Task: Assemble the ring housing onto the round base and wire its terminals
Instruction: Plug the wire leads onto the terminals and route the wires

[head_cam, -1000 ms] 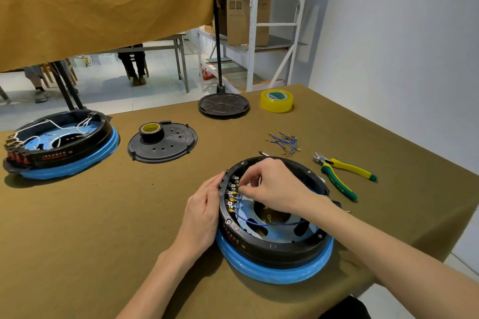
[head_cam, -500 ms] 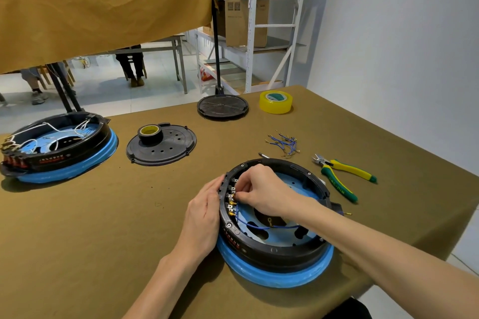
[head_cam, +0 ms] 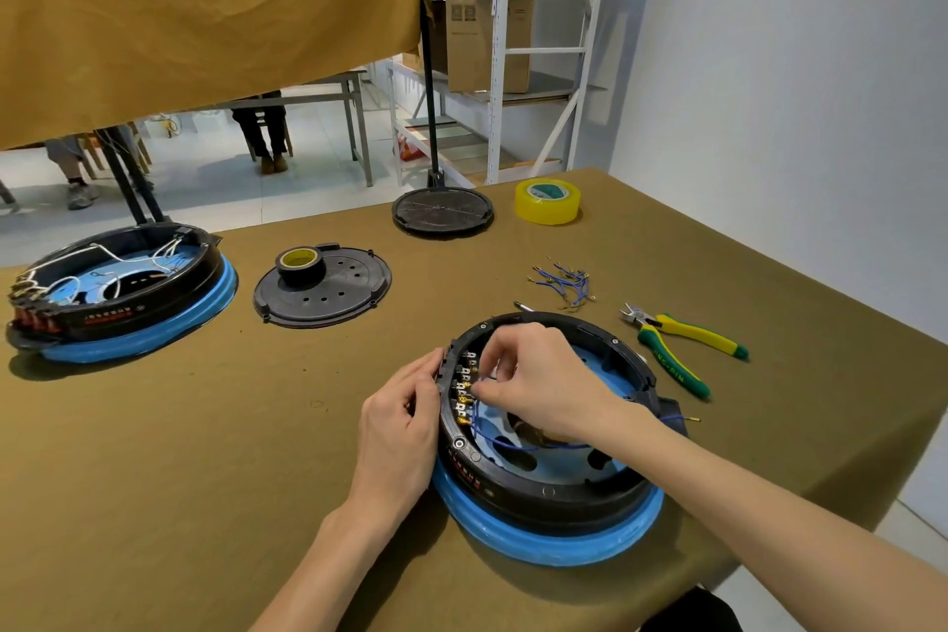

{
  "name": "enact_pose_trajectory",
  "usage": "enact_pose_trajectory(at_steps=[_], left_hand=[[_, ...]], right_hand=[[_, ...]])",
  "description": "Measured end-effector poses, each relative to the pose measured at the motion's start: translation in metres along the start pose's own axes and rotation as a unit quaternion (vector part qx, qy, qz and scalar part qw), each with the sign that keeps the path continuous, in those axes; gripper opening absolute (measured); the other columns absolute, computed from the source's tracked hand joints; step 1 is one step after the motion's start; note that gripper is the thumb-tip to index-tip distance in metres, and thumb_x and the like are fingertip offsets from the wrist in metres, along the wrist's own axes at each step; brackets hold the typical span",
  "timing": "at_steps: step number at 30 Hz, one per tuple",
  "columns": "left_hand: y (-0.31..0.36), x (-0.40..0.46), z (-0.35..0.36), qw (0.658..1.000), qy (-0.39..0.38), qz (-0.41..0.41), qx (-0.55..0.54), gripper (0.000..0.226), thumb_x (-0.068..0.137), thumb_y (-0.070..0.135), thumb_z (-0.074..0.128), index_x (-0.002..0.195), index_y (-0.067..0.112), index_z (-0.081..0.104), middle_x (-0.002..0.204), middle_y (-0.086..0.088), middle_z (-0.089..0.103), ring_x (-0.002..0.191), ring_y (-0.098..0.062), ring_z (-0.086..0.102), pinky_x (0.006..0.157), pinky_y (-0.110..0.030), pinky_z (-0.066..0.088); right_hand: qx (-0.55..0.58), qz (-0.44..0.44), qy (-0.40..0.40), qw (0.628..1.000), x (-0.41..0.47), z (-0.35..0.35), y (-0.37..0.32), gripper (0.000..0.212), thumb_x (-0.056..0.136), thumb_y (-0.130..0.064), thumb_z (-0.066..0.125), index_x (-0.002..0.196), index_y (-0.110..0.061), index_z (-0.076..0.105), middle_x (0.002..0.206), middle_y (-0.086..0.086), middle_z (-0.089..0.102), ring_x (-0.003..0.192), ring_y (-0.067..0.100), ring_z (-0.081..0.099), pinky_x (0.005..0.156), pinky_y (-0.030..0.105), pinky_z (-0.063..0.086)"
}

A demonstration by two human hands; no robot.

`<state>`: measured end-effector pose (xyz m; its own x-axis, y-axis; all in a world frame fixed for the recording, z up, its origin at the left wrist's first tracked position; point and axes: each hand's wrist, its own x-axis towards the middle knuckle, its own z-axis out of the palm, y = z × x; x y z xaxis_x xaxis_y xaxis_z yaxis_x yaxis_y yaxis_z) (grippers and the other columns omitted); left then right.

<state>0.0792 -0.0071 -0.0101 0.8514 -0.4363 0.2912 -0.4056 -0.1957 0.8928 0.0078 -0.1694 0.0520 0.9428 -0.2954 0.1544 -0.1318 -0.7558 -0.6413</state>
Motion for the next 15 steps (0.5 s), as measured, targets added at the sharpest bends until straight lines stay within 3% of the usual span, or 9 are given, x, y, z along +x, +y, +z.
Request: enact_pose_trajectory(at_steps=[4, 8, 11, 15], left_hand=[[0.001, 0.000, 0.000, 1.000, 0.005, 0.000, -0.009, 0.036, 0.108, 0.021, 0.045, 0.136, 0.012, 0.065, 0.141, 0.000, 0.064, 0.132, -0.008, 0.057, 0.113, -0.041, 0.048], [0.000, -0.001, 0.000, 1.000, -0.002, -0.007, -0.019, 0.035, 0.109, 0.020, 0.044, 0.137, 0.014, 0.064, 0.140, 0.000, 0.065, 0.130, -0.008, 0.059, 0.112, -0.042, 0.049], [-0.002, -0.002, 0.002, 1.000, -0.008, -0.009, -0.023, 0.038, 0.110, 0.023, 0.041, 0.139, 0.014, 0.063, 0.141, 0.001, 0.065, 0.132, -0.008, 0.058, 0.112, -0.042, 0.049], [-0.002, -0.001, 0.002, 1.000, -0.008, -0.011, -0.024, 0.039, 0.111, 0.025, 0.037, 0.141, 0.016, 0.062, 0.141, 0.001, 0.064, 0.133, -0.008, 0.057, 0.114, -0.042, 0.047]], right_hand=[[0.009, 0.002, -0.046, 0.999, 0.000, 0.006, 0.000, 0.009, 0.084, -0.022, 0.080, 0.091, -0.017, 0.083, 0.077, -0.005, 0.074, 0.065, 0.003, 0.062, 0.060, 0.015, 0.048], [0.015, 0.010, -0.057, 0.998, 0.006, 0.009, 0.002, 0.004, 0.085, -0.016, 0.080, 0.087, -0.015, 0.084, 0.078, -0.004, 0.076, 0.066, 0.001, 0.066, 0.061, 0.013, 0.050], [0.011, -0.007, -0.063, 0.998, 0.007, 0.012, 0.002, 0.006, 0.086, -0.010, 0.077, 0.084, -0.011, 0.082, 0.076, -0.002, 0.076, 0.067, 0.002, 0.067, 0.064, 0.018, 0.055], [-0.001, -0.026, -0.059, 0.998, 0.007, 0.016, -0.002, 0.009, 0.087, -0.008, 0.074, 0.083, -0.011, 0.081, 0.072, -0.005, 0.072, 0.062, -0.002, 0.063, 0.060, 0.014, 0.051]])
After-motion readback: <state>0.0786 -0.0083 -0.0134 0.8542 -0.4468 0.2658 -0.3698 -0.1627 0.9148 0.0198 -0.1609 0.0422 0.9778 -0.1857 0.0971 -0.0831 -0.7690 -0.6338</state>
